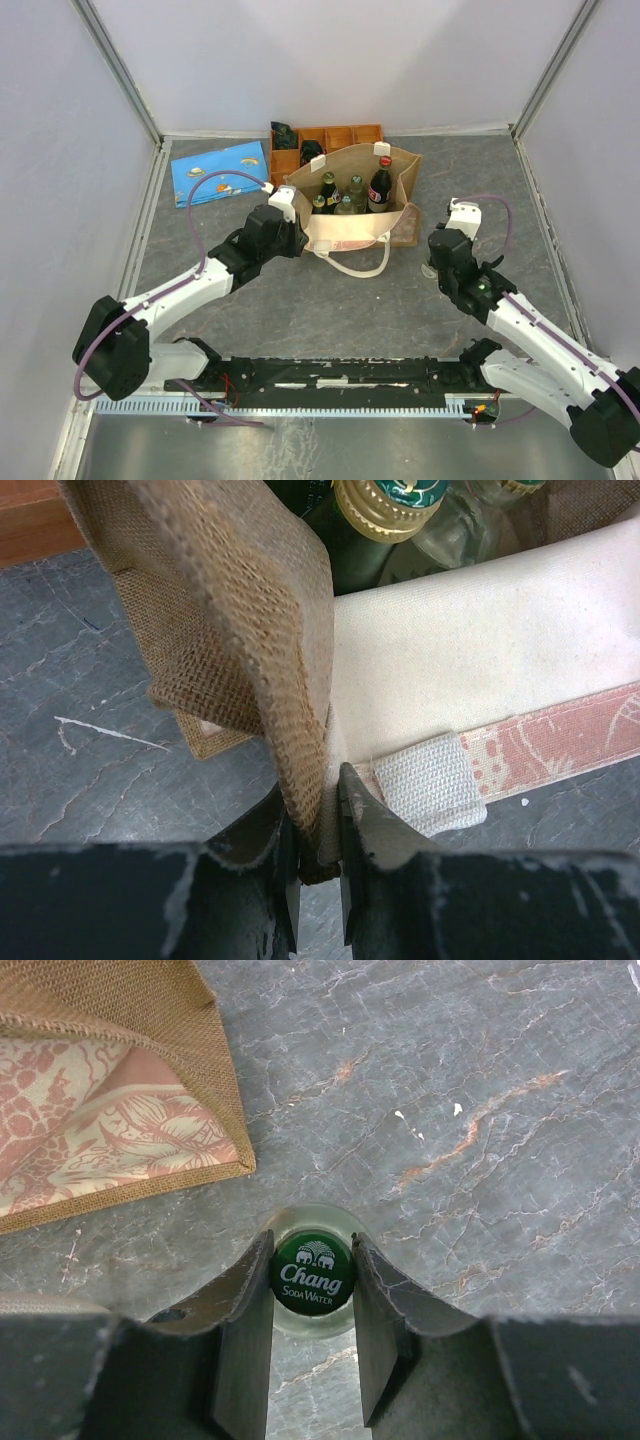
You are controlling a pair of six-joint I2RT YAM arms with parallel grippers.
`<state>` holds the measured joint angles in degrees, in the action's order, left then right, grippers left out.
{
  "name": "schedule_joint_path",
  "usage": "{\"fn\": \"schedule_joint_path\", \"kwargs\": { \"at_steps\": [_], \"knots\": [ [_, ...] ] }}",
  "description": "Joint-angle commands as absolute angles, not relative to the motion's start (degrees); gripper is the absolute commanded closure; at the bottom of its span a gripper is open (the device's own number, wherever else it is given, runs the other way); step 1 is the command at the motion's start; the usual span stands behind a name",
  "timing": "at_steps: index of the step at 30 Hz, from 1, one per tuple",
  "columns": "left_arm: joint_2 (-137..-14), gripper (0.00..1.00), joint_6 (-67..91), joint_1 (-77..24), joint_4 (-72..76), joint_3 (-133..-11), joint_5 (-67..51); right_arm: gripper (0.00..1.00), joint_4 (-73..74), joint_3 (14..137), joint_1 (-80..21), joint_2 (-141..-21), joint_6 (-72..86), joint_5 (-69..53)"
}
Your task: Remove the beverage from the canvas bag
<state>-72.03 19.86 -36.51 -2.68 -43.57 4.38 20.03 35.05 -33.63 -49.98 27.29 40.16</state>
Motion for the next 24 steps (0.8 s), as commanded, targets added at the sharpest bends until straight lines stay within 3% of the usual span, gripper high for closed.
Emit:
{"fn": "schedule_joint_path", "kwargs": {
  "at_steps": [1, 5, 12, 17, 24],
  "knots": [
    [-73.87, 0.97, 16.21, -36.82, -6.33, -44.52, 4.86, 0.71, 18.46, 38.21, -33.41, -50.18, 28.34, 42.49],
    [-74.18, 0.97, 15.84, -36.83, -6.5, -44.55, 4.68, 0.47, 19.99, 38.9, -33.47, -50.21, 28.82, 43.05],
    [-74.29, 0.97, 15.66, -36.86, -6.65, -44.64, 5.01, 0.21, 21.73, 40.0, -33.41, -50.17, 28.83, 44.28],
    [-74.82, 0.97, 15.65, -36.83, -6.66, -44.9, 4.87, 0.16, 22.97, 43.31, -33.4, -48.9, 26.74, 46.35],
    [-75.21, 0.97, 16.03, -36.85, -6.49, -45.18, 4.71, 0.2, 19.45, 57.05, -33.42, -51.94, 15.68, 41.15]
  ]
}}
